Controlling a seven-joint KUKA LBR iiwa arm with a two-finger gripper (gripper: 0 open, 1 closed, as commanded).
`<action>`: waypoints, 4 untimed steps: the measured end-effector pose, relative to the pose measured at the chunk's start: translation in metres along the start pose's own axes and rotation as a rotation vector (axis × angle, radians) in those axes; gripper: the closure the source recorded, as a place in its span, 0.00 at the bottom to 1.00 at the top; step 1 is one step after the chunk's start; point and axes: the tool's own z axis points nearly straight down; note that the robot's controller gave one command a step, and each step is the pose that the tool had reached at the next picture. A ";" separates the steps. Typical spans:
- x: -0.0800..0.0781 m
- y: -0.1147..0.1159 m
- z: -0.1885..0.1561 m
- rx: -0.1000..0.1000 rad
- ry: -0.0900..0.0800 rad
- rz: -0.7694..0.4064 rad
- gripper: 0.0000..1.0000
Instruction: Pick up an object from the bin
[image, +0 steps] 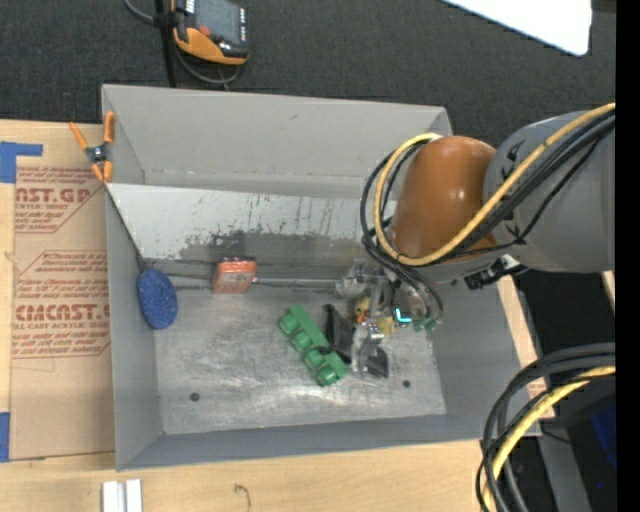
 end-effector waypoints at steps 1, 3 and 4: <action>-0.002 0.000 -0.004 0.000 -0.007 0.000 0.00; 0.031 -0.025 0.062 0.001 -0.007 -0.050 0.00; 0.045 0.013 0.073 0.002 -0.010 0.113 0.00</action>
Offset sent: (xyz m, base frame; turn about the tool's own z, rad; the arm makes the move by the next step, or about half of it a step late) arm -0.0357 -0.0595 -0.0778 -0.1784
